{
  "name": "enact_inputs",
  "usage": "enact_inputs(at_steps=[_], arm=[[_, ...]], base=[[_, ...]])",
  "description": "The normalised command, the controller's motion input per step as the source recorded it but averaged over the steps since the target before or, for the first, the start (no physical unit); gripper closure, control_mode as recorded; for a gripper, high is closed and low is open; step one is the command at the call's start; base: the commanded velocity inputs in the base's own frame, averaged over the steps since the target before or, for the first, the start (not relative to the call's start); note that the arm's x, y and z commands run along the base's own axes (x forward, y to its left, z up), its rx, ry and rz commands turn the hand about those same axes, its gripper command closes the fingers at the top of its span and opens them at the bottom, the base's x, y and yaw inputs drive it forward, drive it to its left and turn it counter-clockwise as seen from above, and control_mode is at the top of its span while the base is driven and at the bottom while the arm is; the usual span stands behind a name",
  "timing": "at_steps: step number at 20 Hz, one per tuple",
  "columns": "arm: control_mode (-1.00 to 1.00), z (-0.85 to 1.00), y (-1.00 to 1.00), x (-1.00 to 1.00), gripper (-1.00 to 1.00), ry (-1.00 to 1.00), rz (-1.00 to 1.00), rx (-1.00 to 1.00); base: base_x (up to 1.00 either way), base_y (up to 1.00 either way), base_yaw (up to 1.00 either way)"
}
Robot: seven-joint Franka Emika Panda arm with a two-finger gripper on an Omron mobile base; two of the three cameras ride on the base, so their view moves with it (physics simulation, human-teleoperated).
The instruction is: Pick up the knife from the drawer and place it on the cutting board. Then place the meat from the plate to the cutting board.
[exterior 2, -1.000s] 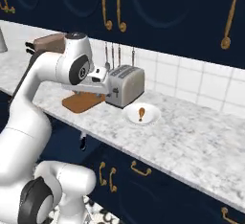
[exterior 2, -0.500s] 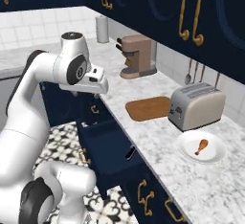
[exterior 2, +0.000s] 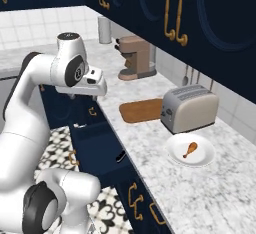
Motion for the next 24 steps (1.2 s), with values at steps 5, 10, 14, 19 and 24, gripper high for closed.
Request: enact_inputs(at_steps=[5,10,14,19,24], arm=[[1.0,0.0,0.0,0.0,-1.0,0.0,0.0,0.0],[-1.0,-0.02,-0.01,0.0,-1.0,0.02,0.0,0.0],[-1.0,-0.86,0.55,0.0,-1.0,-0.01,-0.18,0.07],[-1.0,-0.85,0.44,0.27,-1.0,0.06,-0.4,0.33],[-1.0,-0.83,0.71,0.08,-1.0,0.08,-0.21,0.08]], base=[[-0.04,-0.09,0.01],[0.0,0.0,0.0],[0.0,0.0,0.0],[0.0,0.0,0.0],[0.0,0.0,0.0]])
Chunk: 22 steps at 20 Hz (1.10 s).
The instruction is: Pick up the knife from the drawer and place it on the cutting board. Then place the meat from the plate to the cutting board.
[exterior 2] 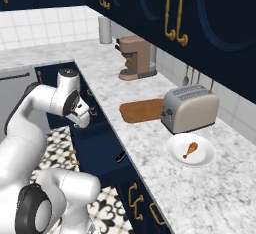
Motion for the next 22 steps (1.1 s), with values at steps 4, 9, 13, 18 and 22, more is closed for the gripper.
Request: enact_inputs(at_steps=[4,9,13,18,22], arm=[[-1.0,-0.82,0.52,0.0,-1.0,0.0,0.0,-0.12],[-1.0,-0.85,0.05,0.07,-1.0,-0.16,0.22,-0.15],[-1.0,-0.65,0.01,0.34,-1.0,-0.13,0.43,-0.21],[-1.0,-0.49,0.14,0.5,-1.0,-0.03,0.4,-0.14],[-1.0,-0.3,0.06,0.52,-1.0,0.04,0.27,-0.06]], base=[[0.0,0.0,0.0],[0.0,0.0,0.0],[0.0,0.0,0.0],[0.0,0.0,0.0],[0.0,0.0,0.0]])
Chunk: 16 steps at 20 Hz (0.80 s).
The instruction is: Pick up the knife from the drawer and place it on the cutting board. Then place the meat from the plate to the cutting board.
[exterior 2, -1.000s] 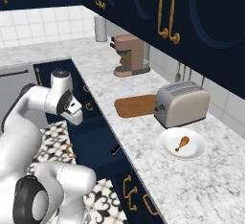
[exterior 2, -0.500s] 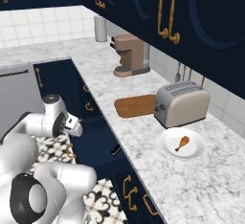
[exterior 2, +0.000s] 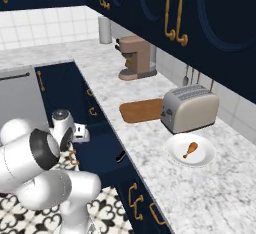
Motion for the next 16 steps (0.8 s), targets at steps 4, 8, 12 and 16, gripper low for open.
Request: enact_inputs(at_steps=[4,8,12,16], arm=[[-1.0,-0.38,0.06,0.6,-1.0,0.15,0.04,-0.1],[-1.0,-0.35,0.03,0.37,-1.0,0.04,0.0,-0.1],[-1.0,-0.32,0.09,0.14,-1.0,0.0,0.0,-0.04],[-1.0,-0.45,0.56,-0.01,-1.0,0.12,0.0,0.0]], base=[[0.0,0.0,0.0],[0.0,0.0,0.0],[0.0,0.0,0.0],[0.0,0.0,0.0]])
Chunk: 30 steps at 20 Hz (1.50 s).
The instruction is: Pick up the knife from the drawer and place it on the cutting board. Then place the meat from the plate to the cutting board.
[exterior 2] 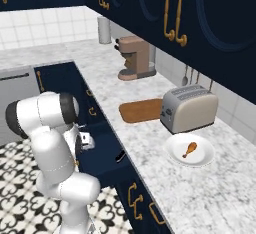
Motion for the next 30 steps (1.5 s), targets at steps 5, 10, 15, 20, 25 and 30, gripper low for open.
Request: enact_inputs(at_steps=[5,10,15,20,25,30], arm=[[-1.0,-0.29,0.75,-0.1,-1.0,0.15,0.0,0.0],[-1.0,-0.12,0.94,-0.36,-1.0,0.16,0.0,0.0],[-1.0,0.0,1.0,-0.41,-1.0,0.23,0.0,-0.05],[-1.0,0.02,1.0,-0.5,-1.0,0.16,0.0,-0.13],[-1.0,0.66,0.42,-0.19,-1.0,0.04,-0.06,-0.06],[-1.0,1.0,-0.28,0.04,-1.0,0.01,-0.15,0.0]], base=[[0.0,0.0,0.0],[0.0,0.0,0.0],[0.0,0.0,0.0],[0.0,0.0,0.0],[0.0,0.0,0.0],[0.0,0.0,0.0]])
